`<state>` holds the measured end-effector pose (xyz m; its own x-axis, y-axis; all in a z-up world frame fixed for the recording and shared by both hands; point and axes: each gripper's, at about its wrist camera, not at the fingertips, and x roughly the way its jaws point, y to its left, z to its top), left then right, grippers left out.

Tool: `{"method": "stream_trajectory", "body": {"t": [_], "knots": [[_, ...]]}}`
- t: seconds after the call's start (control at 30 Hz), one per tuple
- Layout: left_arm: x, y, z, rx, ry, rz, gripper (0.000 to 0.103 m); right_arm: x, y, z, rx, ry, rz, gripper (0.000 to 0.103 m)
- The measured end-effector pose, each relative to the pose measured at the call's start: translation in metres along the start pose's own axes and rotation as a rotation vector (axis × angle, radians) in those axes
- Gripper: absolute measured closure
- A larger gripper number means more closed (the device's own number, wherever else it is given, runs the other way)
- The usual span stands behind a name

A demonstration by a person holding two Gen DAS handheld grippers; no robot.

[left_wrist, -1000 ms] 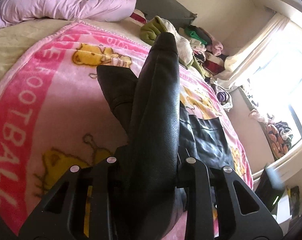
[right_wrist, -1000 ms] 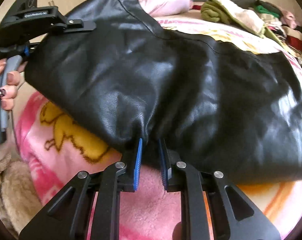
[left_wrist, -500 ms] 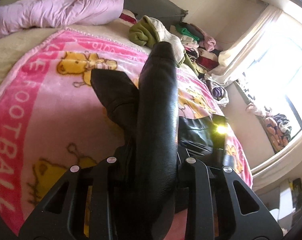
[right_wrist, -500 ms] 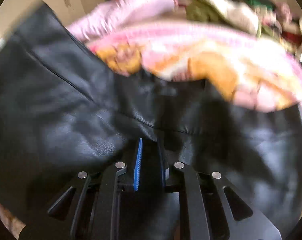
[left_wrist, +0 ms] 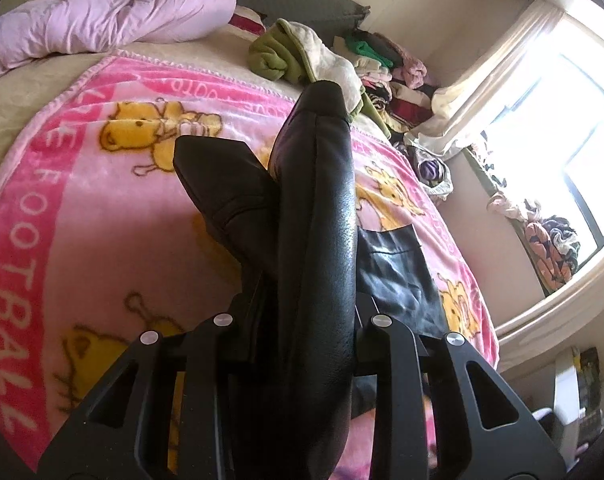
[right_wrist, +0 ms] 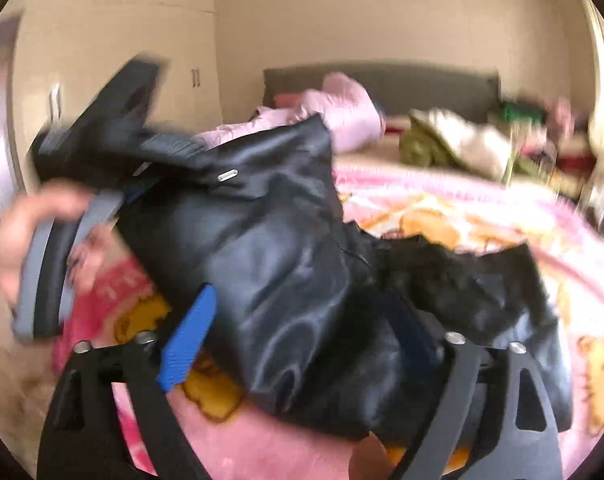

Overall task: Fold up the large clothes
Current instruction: 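Grasp the folded black jacket edge with both tools and lift it, then fold the lifted jacket over and lower it onto the blanket with both tools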

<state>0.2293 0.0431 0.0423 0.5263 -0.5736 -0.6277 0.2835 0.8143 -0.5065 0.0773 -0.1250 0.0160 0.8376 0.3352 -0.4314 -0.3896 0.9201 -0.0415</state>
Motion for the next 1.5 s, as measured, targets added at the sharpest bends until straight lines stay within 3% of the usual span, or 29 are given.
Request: {"method": "stream_trajectory", "body": {"t": [0.17, 0.27, 0.5, 0.57, 0.7, 0.77, 0.87, 0.9, 1.03, 1.2, 1.37, 1.5], "knots": [[0.000, 0.003, 0.001, -0.010, 0.017, 0.001, 0.082, 0.035, 0.051, -0.007, -0.163, 0.004, -0.085, 0.013], [0.000, 0.006, 0.002, -0.021, 0.023, -0.017, 0.082, 0.055, 0.066, -0.007, -0.236, -0.010, -0.155, 0.009], [0.000, 0.010, 0.005, -0.047, 0.027, -0.050, 0.082, 0.070, 0.083, -0.014, -0.399, -0.052, -0.281, 0.012], [-0.001, 0.012, 0.007, -0.058, 0.023, -0.066, 0.078, 0.067, 0.086, -0.014, -0.427, -0.063, -0.283, 0.021], [-0.009, 0.019, 0.011, -0.098, -0.002, -0.093, 0.070, 0.055, 0.089, -0.013, -0.451, -0.064, -0.261, 0.073], [-0.019, 0.018, 0.012, -0.114, -0.039, -0.129, 0.069, 0.050, 0.083, -0.009, -0.447, -0.064, -0.256, 0.081], [-0.041, 0.013, 0.013, -0.125, -0.120, -0.156, 0.056, 0.042, 0.065, 0.003, -0.430, -0.064, -0.253, 0.084], [-0.047, 0.012, 0.014, -0.127, -0.142, -0.158, 0.056, 0.040, 0.059, 0.007, -0.424, -0.064, -0.251, 0.085], [-0.056, 0.007, 0.014, -0.115, -0.182, -0.101, 0.056, 0.023, 0.029, 0.022, -0.375, -0.082, -0.268, 0.085], [-0.023, -0.008, 0.003, -0.087, -0.095, -0.106, 0.056, -0.013, -0.035, 0.032, -0.176, -0.124, -0.296, 0.085], [0.029, -0.037, -0.016, -0.044, 0.022, -0.139, 0.056, -0.045, -0.106, 0.007, 0.080, -0.110, -0.322, 0.085], [0.077, -0.067, -0.035, -0.012, 0.123, -0.161, 0.056, -0.056, -0.175, -0.039, 0.394, -0.028, -0.249, 0.083]]}}
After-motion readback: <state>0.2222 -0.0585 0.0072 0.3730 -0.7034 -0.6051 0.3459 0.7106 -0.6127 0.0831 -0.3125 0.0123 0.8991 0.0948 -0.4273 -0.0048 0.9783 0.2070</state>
